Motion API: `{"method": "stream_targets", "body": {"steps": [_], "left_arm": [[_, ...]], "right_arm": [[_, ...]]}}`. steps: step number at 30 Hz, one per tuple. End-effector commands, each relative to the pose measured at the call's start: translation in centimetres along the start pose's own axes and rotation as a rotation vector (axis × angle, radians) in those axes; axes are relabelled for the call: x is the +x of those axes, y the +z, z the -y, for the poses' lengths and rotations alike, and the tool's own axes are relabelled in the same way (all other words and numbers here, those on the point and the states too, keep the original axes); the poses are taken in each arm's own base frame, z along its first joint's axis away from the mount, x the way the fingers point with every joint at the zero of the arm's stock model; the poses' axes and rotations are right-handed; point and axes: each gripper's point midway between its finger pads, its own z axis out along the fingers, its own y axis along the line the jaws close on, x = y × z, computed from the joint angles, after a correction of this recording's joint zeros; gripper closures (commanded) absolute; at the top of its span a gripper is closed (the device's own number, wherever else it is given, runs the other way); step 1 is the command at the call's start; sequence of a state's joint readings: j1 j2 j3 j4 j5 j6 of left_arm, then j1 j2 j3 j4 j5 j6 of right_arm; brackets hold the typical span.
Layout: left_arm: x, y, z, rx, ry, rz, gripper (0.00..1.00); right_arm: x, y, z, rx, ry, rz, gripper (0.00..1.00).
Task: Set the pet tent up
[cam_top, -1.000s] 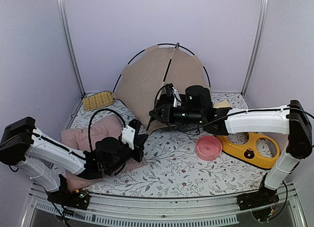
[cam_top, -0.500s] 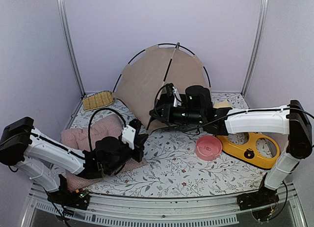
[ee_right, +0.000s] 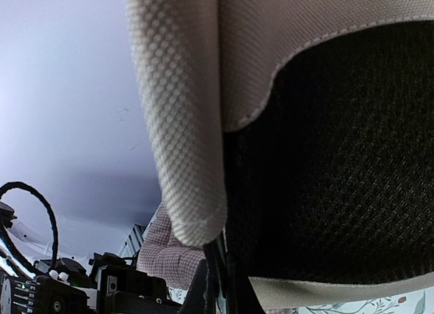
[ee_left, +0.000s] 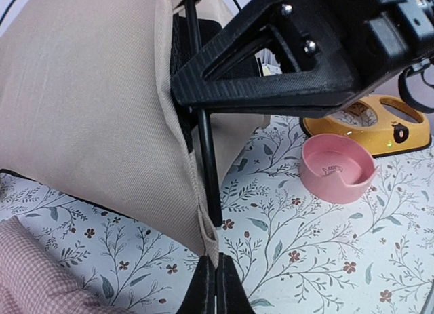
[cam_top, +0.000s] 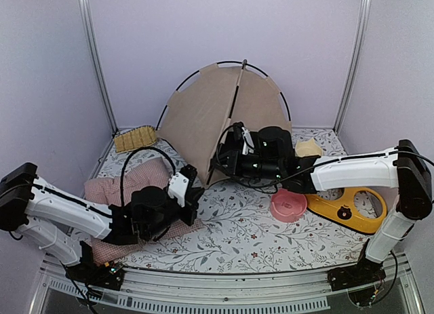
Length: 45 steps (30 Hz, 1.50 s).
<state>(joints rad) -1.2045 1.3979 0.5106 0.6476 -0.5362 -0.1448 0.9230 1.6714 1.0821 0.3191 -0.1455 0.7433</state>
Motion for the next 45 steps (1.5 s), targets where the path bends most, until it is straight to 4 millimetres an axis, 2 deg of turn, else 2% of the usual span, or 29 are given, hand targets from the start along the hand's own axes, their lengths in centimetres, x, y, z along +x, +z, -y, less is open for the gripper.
{"method": "stream_targets", "body": {"steps": [1, 7, 22, 28, 33, 37, 45], "left_arm": [[0.1, -0.9, 2.8, 0.107, 0.024, -0.030, 1.00], [0.0, -0.9, 2.8, 0.106, 0.024, -0.041, 1.00], [-0.3, -1.2, 2.1, 0.075, 0.031, -0.042, 1.00], [0.7, -0.8, 2.2, 0.075, 0.052, -0.068, 1.00], [1.0, -0.2, 2.3, 0.060, 0.064, -0.086, 1.00], [1.0, 0.1, 2.7, 0.075, 0.066, -0.086, 1.00], [0.6, -0.2, 2.9, 0.090, 0.067, -0.075, 1.00]], "right_arm": [[-4.1, -1.4, 2.0, 0.071, 0.038, 0.173, 1.00], [-3.6, -1.8, 2.4, 0.072, 0.045, 0.172, 1.00], [-3.2, -1.8, 1.9, 0.044, 0.034, 0.150, 1.00], [-4.5, -2.6, -0.6, -0.029, 0.033, 0.163, 1.00], [-4.6, -3.6, -2.1, -0.086, 0.038, 0.148, 1.00], [-4.6, -3.7, -2.6, -0.117, 0.057, 0.150, 1.00], [-5.3, -2.5, -2.4, -0.114, 0.052, 0.178, 1.00]]}}
